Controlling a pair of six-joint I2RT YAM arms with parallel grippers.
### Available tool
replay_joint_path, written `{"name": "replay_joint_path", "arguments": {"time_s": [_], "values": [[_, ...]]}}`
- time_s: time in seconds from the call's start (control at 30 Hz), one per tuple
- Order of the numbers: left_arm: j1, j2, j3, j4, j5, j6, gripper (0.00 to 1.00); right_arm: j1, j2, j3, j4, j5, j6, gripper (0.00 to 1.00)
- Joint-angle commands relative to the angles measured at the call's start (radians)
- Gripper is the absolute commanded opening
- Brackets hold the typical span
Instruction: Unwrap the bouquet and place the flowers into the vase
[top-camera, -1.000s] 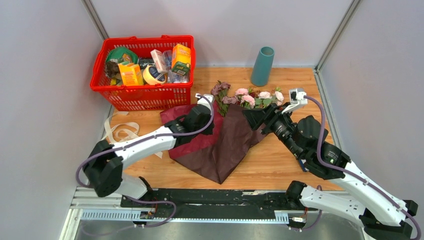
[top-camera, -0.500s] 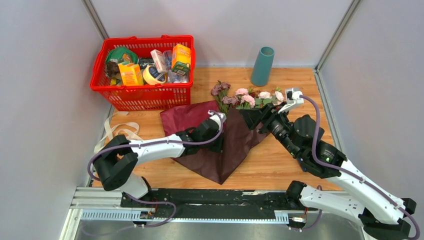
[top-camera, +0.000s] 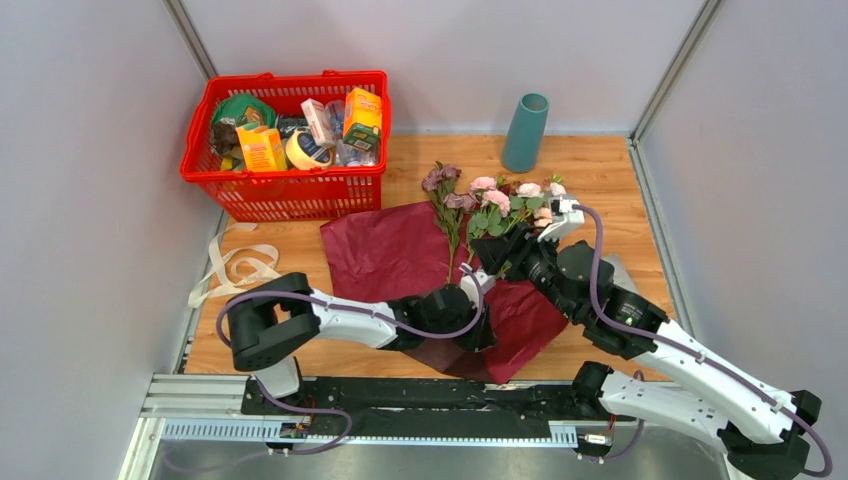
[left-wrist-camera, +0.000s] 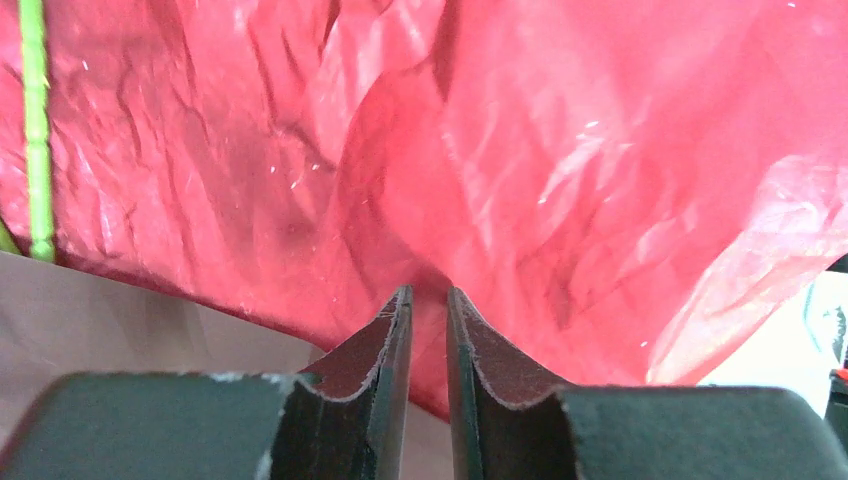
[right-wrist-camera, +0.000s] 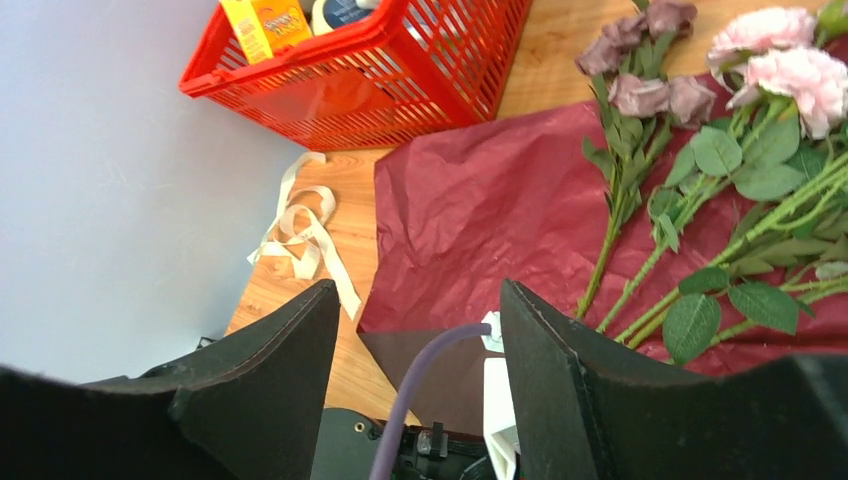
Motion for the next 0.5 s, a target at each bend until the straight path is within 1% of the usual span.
{"name": "replay_joint_path", "arguments": {"time_s": [0.0, 0.17, 0.33, 0.47], "values": [[-0.025, 0.042, 0.013, 0.086, -0.020, -0.026, 0.28, 0.000, -0.010, -0.035, 0.030, 0.028, 0.086, 0.63], [-0.028, 0.044, -0.014, 0.094, -0.053, -0.051, 0.29, 0.001, 0.028, -0.056, 0.031, 0.034, 0.123, 0.62], [-0.047, 0.064, -0.014, 0.080, -0.073, -0.069, 0.31, 0.000, 0.069, -0.047, 0.031, 0.037, 0.118, 0.62], [-0.054, 0.084, -0.011, 0.027, -0.139, -0.117, 0.31, 0.001, 0.083, -0.051, 0.031, 0.042, 0.104, 0.62]]}}
